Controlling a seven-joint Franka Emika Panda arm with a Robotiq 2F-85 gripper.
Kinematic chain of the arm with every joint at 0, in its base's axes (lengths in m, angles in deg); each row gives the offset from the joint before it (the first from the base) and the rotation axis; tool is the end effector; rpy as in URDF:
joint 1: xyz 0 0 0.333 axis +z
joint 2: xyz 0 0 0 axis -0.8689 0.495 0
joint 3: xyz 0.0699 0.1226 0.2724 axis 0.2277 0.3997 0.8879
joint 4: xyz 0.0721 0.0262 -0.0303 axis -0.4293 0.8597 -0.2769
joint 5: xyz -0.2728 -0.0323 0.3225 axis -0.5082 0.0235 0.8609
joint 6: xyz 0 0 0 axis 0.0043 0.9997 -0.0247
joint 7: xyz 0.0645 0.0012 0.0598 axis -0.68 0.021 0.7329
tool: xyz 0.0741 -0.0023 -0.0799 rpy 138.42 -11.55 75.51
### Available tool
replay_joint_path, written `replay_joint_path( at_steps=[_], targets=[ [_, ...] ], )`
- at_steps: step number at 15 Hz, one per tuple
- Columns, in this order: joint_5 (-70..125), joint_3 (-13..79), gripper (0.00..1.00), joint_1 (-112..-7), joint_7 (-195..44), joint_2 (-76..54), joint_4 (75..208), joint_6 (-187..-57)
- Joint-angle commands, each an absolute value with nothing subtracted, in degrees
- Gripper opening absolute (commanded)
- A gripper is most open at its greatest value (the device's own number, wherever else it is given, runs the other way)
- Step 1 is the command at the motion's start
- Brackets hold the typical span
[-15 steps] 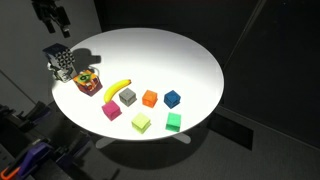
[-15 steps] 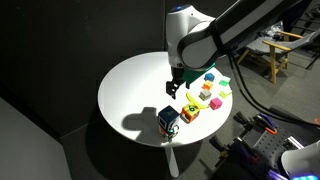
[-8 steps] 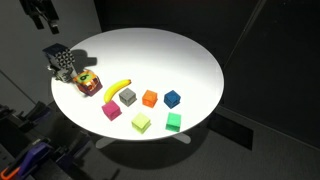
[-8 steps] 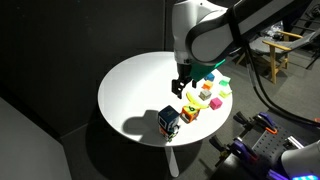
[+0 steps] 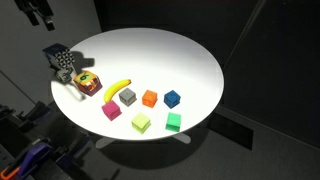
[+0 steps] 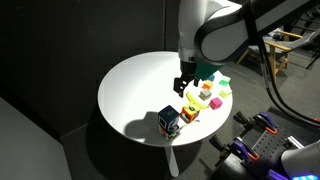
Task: Pick up the soft block with number four on it and put in on the soft block with the letter a on it
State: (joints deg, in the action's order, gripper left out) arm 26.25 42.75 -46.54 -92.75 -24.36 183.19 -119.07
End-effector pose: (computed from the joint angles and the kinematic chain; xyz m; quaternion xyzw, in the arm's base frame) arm 0.4875 0.1715 0.2677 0.9984 0.0030 -0.0410 0.0390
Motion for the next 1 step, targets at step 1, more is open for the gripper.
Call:
replay_joint_path(
  at_steps=[1],
  targets=[
    [26.19, 44.01, 1.00, -47.80, -92.76, -24.23, 183.13, -118.94]
  ],
)
